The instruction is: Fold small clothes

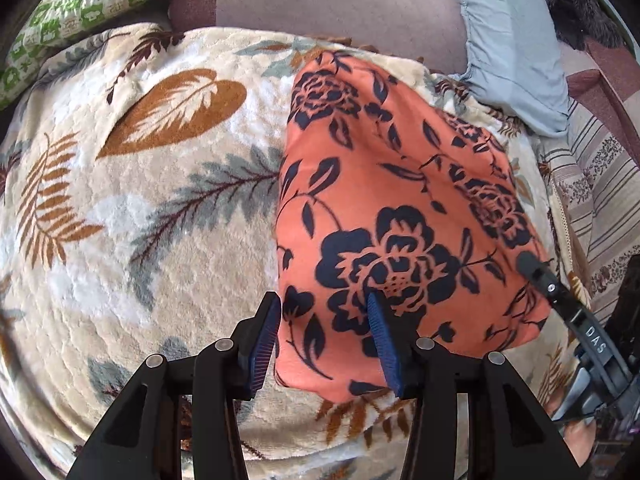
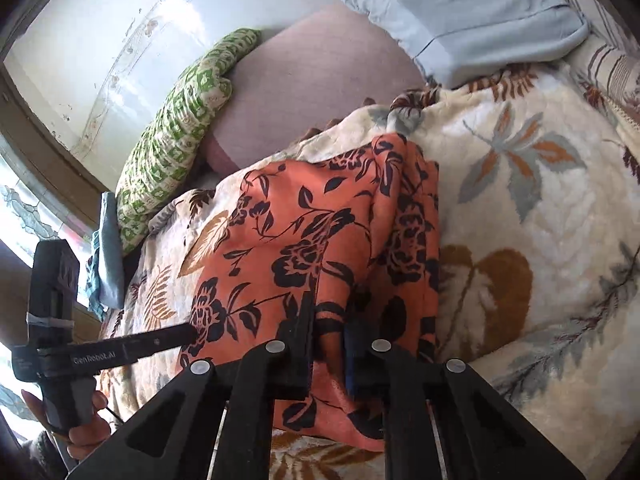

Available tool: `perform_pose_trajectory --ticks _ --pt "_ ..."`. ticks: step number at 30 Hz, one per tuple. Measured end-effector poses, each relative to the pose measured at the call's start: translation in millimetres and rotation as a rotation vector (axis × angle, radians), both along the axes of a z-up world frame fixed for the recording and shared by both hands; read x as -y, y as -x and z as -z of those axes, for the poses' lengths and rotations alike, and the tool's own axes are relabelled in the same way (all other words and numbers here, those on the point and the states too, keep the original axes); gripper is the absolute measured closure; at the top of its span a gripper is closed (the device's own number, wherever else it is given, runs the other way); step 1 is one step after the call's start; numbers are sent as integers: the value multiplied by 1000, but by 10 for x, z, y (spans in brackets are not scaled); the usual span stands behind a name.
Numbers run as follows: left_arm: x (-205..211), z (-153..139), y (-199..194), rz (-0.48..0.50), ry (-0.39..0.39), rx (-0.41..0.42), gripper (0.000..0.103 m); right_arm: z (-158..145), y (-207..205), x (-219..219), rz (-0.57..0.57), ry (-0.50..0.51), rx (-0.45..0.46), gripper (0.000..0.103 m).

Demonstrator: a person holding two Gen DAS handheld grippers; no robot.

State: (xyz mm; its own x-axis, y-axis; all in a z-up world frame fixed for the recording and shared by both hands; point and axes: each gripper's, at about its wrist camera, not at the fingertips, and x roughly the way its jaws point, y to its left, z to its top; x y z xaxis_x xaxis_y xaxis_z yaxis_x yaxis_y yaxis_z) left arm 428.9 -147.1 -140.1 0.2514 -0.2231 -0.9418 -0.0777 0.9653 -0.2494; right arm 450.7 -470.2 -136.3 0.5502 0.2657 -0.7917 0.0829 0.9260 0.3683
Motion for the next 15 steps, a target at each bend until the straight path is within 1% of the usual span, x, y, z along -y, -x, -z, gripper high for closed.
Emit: perform_pose_trajectory --ticks 2,3,4,5,6,7,9,10,12,13,14,15 --pt "-13 201 -6 -12 -4 -58 53 202 -19 53 12 41 -80 93" --pt "-36 256 -1 -23 11 -74 53 285 -14 62 5 51 -107 92" --pt "-69 262 9 -34 32 -78 53 311 12 72 2 49 -108 92" --pt "-107 231 27 -40 52 -72 53 280 51 101 10 23 -90 91" --pt "-140 185 48 -39 63 -65 53 237 94 152 23 -25 -69 87" --pt "-177 136 72 -35 72 -61 54 192 147 218 47 -74 -54 86" --pt "-274 36 158 -36 128 -44 57 147 264 353 84 -171 -37 83" --pt "-311 2 209 -37 150 -34 56 142 326 398 93 -205 -35 82" --pt "-337 -11 287 -38 167 -26 55 157 426 412 103 -203 -38 78" --pt "-327 14 308 -37 169 -32 56 190 464 383 97 -193 -50 78" --pt "-300 66 320 -33 155 -49 55 227 496 343 87 -176 -62 78" --pt "-276 130 325 -29 126 -64 55 254 534 290 83 -128 -66 78"
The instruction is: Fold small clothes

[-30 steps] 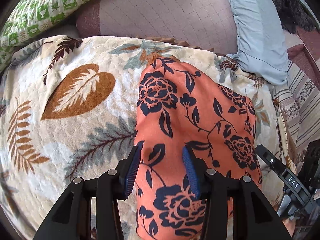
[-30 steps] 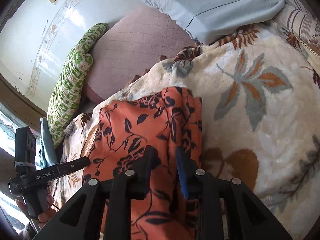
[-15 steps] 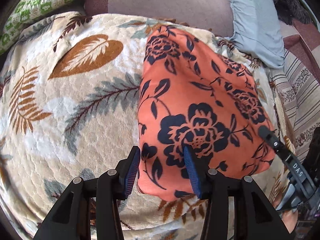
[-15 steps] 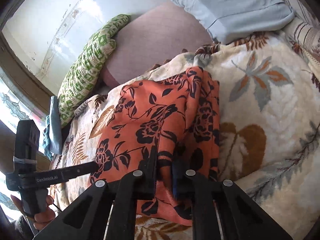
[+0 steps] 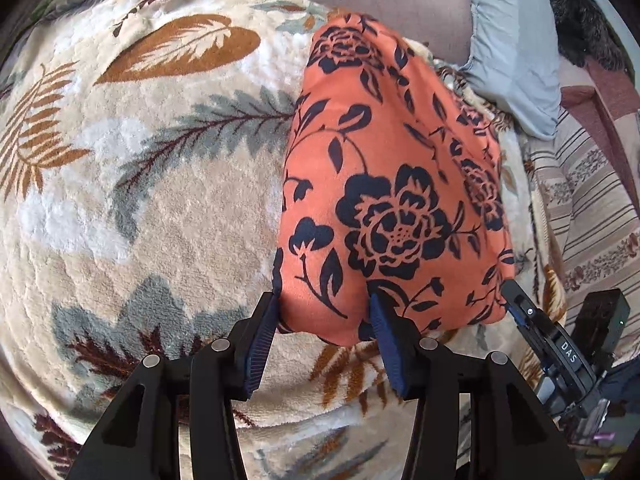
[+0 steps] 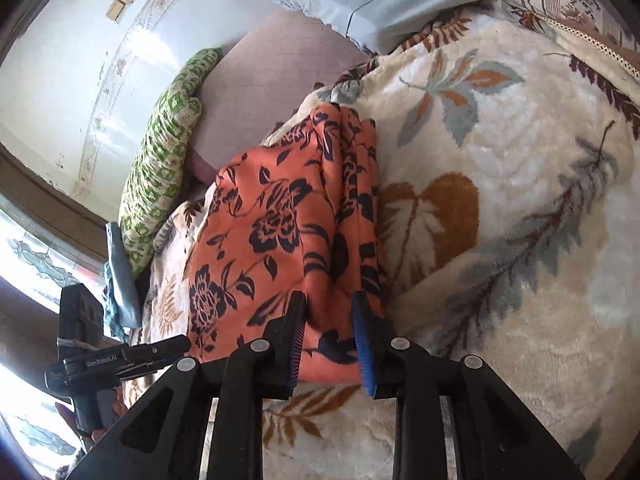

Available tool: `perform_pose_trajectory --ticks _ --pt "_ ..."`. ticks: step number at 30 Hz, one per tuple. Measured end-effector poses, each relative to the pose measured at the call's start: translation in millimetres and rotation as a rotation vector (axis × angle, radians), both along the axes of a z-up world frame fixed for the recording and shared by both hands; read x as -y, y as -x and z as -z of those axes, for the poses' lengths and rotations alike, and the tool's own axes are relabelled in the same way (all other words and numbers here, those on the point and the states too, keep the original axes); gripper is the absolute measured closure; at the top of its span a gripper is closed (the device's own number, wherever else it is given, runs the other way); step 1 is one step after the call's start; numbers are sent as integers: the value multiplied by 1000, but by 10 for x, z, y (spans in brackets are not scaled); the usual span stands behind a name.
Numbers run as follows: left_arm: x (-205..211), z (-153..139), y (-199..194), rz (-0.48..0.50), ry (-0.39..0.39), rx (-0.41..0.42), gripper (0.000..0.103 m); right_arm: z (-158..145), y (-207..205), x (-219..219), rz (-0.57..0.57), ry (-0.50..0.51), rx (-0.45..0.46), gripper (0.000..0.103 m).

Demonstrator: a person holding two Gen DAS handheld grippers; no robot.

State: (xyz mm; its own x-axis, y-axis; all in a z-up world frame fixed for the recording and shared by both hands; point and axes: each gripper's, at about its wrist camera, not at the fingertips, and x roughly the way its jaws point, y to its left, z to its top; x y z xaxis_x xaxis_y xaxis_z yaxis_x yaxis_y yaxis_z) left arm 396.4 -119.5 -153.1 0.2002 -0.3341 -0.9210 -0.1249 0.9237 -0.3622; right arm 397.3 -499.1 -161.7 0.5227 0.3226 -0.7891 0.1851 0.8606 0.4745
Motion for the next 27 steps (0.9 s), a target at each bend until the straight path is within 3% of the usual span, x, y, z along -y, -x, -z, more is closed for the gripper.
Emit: perform_pose_trajectory --ticks 3,6,8,10,12,14,18,27 --pt "60 161 -6 12 -48 -29 51 149 22 -102 -30 139 -48 80" --pt "-48 122 24 -3 18 -46 51 113 39 -30 -15 88 -51 72" --pt "-114 -7 37 32 41 -14 54 -33 32 55 13 76 -24 70" --pt "-219 -156 19 44 44 36 53 -181 -22 168 51 49 16 60" --pt "-319 -284 -30 23 35 74 46 -293 -122 256 92 37 43 28" --pt "-385 -376 -90 -13 7 97 35 -352 -295 283 108 45 46 19" --pt "-366 -396 -392 -40 -40 82 33 -284 -710 250 68 27 14 17" --pt "39 -197 -1171 -35 36 33 33 174 -1177 313 76 -36 -61 17"
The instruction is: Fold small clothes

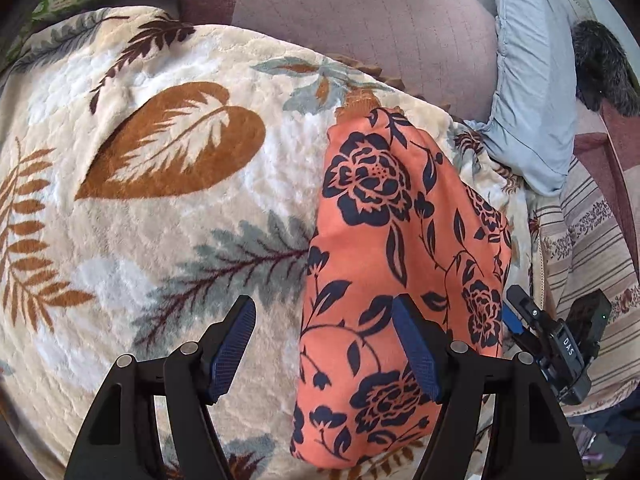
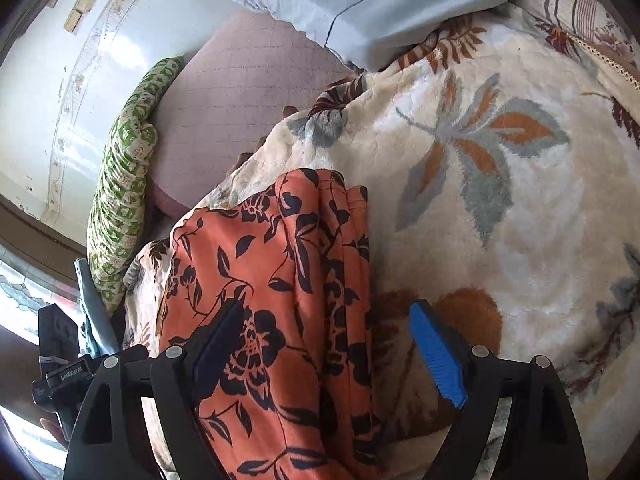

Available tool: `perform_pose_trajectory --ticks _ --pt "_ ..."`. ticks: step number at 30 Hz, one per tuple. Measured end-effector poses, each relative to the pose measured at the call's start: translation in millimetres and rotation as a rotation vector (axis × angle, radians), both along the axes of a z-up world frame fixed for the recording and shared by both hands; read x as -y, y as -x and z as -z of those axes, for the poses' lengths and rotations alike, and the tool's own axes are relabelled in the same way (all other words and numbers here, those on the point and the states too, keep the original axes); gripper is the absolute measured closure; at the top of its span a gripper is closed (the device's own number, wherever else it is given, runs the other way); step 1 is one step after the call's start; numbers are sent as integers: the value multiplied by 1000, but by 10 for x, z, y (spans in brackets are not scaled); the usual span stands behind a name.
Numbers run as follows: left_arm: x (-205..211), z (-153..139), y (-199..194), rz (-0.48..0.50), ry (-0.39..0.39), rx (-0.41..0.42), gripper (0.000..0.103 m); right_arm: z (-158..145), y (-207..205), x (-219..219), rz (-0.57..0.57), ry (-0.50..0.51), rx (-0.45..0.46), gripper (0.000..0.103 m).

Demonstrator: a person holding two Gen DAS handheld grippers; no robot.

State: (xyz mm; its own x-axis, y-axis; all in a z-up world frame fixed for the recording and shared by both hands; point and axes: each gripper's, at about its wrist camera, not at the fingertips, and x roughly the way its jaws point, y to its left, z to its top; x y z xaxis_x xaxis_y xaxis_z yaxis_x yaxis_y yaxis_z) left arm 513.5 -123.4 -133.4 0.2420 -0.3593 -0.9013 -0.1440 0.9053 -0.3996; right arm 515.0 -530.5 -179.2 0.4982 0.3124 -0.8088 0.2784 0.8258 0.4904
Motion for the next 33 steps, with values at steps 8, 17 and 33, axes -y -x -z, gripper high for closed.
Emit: perform_pose_trajectory --ticks 8,17,33 --pt "153 410 -291 -9 91 -54 32 267 -87 -88 -109 -83 -10 18" --pt "225 820 -384 -79 154 -93 22 379 -27 -3 -66 -145 15 18" --pt "541 -43 59 27 -31 100 55 -286 158 -640 -184 119 77 74"
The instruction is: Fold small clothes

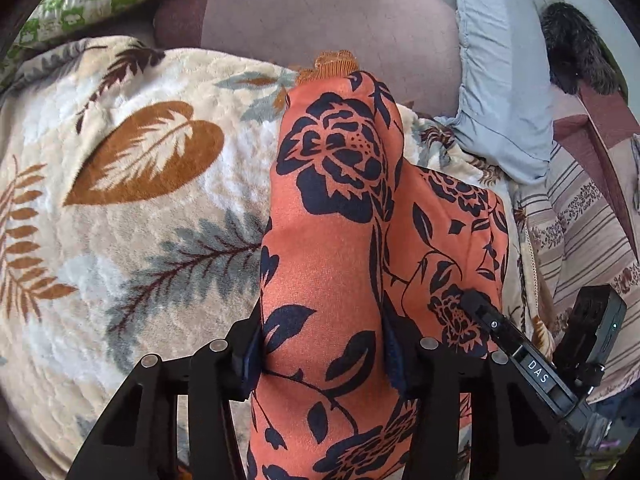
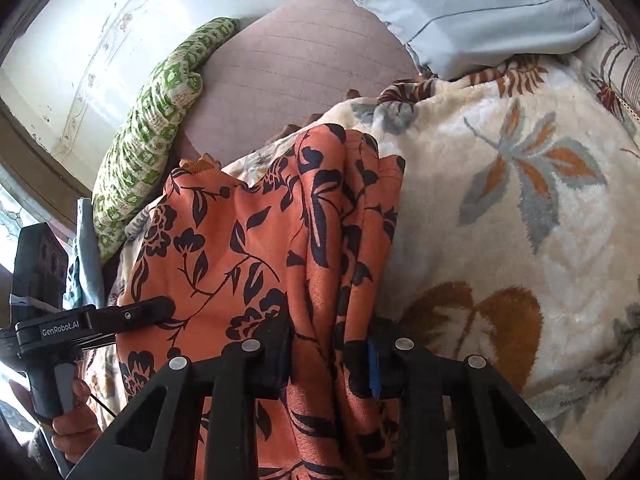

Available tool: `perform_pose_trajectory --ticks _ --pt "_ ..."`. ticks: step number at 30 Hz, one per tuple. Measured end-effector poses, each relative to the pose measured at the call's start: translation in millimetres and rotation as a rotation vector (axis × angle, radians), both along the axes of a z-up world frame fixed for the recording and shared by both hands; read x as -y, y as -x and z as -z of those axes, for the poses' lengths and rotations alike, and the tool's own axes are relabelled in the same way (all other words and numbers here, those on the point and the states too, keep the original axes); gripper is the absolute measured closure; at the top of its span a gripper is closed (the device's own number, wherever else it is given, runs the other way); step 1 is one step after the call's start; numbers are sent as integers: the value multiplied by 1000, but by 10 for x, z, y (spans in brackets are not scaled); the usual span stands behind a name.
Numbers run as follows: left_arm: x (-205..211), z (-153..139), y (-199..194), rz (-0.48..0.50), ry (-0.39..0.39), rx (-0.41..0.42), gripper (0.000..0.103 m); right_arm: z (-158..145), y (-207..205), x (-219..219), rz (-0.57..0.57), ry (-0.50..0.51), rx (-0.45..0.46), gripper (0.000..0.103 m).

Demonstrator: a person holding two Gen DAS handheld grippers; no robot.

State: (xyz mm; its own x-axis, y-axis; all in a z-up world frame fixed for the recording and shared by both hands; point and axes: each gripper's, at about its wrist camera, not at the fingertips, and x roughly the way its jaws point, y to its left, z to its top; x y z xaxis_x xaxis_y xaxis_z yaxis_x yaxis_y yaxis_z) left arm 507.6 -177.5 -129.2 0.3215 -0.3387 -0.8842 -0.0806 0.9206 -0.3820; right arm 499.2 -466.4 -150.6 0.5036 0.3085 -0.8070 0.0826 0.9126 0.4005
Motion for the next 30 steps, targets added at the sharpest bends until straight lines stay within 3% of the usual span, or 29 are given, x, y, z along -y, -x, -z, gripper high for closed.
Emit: perform_pose_trajectory --ticks 6,8,16,20,30 --pt "-521 -494 273 -36 -44 69 54 -181 140 -506 -41 -109 28 74" --pt "-709 -531 367 -54 -65 63 54 -130 152 -728 -64 -115 15 74" --pt "-1231 -158 531 -125 -144 -25 51 318 182 -1260 -94 -57 -58 67" --pt "-1352 38 514 -153 -37 -61 44 372 202 -1147 -84 -45 -56 55" --pt "-1352 481 398 -178 -36 -50 20 605 318 -839 -46 -90 -56 36"
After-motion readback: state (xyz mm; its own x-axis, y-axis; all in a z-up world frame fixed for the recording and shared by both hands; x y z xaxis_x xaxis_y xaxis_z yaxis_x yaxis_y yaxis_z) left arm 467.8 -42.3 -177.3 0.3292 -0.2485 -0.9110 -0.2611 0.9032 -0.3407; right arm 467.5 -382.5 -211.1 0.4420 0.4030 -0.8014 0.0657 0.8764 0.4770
